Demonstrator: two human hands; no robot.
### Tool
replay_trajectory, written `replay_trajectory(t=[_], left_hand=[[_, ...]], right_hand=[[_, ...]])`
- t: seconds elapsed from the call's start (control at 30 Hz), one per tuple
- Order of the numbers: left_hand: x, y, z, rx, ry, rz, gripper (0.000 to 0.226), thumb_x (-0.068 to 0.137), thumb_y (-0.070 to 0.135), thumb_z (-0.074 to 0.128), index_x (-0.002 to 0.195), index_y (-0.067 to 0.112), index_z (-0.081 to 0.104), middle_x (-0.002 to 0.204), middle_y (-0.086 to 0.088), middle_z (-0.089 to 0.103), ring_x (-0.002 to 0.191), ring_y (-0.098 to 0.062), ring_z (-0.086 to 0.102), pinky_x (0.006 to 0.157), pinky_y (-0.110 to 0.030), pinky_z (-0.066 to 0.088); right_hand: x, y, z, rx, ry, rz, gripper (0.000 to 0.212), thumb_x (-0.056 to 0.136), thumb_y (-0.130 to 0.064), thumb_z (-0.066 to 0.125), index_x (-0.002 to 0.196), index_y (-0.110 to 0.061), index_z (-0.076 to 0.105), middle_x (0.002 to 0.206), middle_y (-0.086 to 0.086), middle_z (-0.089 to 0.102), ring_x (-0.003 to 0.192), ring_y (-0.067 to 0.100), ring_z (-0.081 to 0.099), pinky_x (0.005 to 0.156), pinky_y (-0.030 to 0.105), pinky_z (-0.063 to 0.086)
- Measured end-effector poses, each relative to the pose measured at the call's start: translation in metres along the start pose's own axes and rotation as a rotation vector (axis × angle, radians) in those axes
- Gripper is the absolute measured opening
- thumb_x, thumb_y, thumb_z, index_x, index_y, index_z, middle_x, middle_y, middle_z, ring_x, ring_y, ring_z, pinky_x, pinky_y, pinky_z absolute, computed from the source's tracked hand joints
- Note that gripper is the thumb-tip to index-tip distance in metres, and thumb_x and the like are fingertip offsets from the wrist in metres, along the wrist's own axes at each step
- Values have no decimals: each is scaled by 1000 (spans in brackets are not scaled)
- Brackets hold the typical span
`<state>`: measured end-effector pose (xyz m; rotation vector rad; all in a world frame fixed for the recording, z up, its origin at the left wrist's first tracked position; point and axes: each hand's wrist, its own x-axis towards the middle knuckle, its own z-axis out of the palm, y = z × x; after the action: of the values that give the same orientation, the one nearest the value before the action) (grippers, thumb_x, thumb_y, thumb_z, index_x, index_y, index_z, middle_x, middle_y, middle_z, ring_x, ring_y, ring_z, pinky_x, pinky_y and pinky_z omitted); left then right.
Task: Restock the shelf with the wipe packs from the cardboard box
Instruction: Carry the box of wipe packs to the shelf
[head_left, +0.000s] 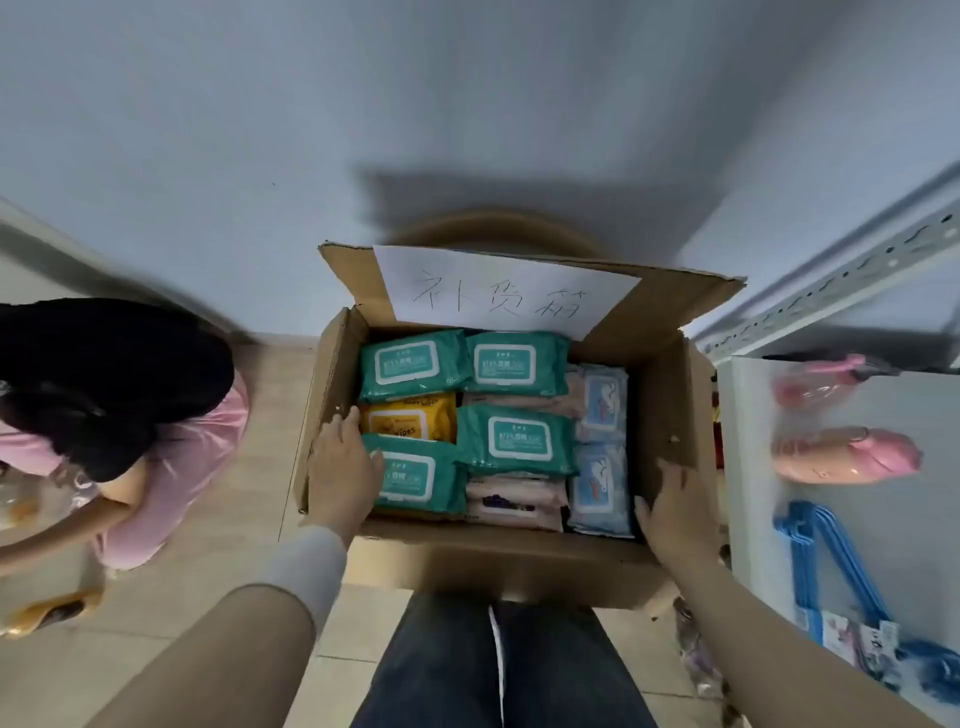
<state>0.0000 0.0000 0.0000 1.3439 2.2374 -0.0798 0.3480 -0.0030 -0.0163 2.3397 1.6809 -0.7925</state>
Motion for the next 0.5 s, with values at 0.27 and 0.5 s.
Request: replay_trajectory(t=[0.27, 0.5], left_hand=[[96, -30, 0, -265, -33, -302, 52, 88, 22, 61, 130, -1, 41, 128, -25, 53, 118, -41, 49, 97, -44, 39], [123, -49, 11, -135, -113, -248, 34, 92, 22, 56, 112, -4, 60, 109, -30, 63, 104, -44, 57, 86, -43, 44]], right_hand=[[76, 0, -6, 17, 184, 275, 55, 87, -28, 61, 132, 0, 45, 130, 22, 50, 120, 39, 43, 93, 50, 44], [104, 14, -2, 203, -38, 386, 34, 97, -29, 45, 93, 1, 60, 87, 19, 62, 71, 27, 52, 70, 29, 37]])
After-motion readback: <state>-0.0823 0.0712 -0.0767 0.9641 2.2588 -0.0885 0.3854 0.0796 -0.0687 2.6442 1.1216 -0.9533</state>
